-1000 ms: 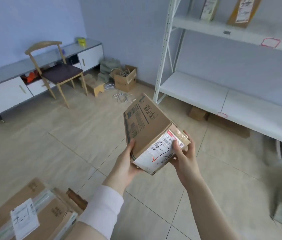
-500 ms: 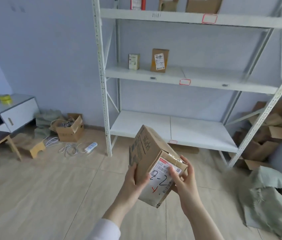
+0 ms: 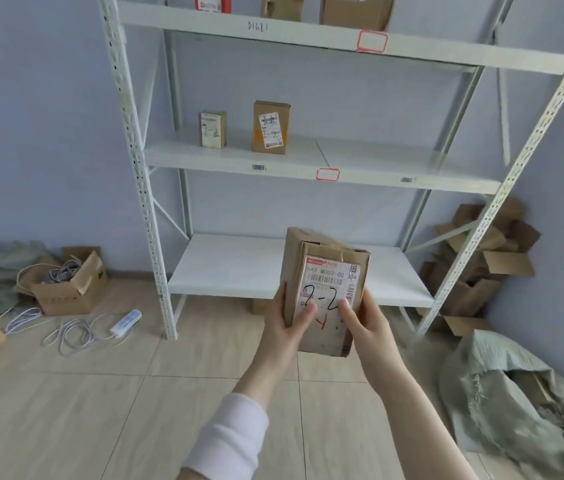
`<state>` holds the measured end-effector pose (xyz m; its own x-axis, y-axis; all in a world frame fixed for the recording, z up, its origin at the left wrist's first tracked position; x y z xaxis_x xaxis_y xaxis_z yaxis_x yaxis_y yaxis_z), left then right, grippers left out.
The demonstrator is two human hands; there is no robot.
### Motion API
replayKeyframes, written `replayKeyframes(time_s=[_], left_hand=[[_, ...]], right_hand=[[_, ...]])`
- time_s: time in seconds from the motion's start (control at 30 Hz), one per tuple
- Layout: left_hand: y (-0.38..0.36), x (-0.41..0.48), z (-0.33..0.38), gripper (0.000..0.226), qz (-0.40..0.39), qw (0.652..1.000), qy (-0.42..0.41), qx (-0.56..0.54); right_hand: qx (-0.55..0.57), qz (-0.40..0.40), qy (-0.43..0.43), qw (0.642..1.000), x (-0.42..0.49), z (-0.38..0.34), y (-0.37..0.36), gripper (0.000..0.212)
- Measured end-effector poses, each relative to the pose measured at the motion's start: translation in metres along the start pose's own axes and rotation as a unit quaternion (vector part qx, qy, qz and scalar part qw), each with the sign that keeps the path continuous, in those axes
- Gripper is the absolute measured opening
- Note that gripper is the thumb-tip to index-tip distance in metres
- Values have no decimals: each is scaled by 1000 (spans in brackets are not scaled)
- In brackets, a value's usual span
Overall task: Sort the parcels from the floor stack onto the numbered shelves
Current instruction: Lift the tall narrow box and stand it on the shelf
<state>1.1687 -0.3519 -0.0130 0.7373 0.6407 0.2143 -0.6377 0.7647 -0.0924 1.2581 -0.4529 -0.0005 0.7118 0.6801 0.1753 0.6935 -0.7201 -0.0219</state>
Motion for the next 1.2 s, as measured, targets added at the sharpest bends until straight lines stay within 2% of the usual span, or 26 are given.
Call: replayKeyframes(time_s=[0.07,0.13,0.2,0.27,0.37,0.6,0.83,0.97,1.1,1.2], left_hand=[[-16,30,4,32,-8,1000,-13,-6],[-33,60,5,29,-21,1000,-13,-7],[-51,89,11,35,-32,999,-26,1],[-67,116,21,55,-37,999,-38,7],[-90,155,42,48,-62,996,-69,14],[-112,239,62,55,-97,989,-106,26],[-105,337,67,82,-102,984,-139,44],[-90,392,61,77,-100,984,-146,28],[-76,443,54,60,-110,983,-143,20],[-67,479,42,58,-106,985,-134,12]], right_hand=[[4,4,4,1000,27,-2,13,40],[2,4,19,1000,56,-9,27,54],[6,9,38,999,88,-18,44,64],[14,23,52,998,117,-30,60,57],[42,27,84,995,156,-48,81,41],[77,33,145,986,225,-86,100,41],[75,44,177,980,317,-97,99,42],[77,46,176,980,374,-91,88,44],[77,41,177,980,427,-82,76,43],[78,36,173,981,464,-71,69,43]])
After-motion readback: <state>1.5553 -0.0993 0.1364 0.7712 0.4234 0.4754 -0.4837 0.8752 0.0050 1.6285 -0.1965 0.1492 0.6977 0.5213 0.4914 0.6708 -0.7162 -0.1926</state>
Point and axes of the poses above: each hand's wrist, its own x-axis towards the middle knuckle, its own y-axis out of the back of the hand, z = x × y, the point moved 10 cm from there along x, towards the middle knuckle, and after that the axes turned 1 degree about x, right-handed, at the moved point
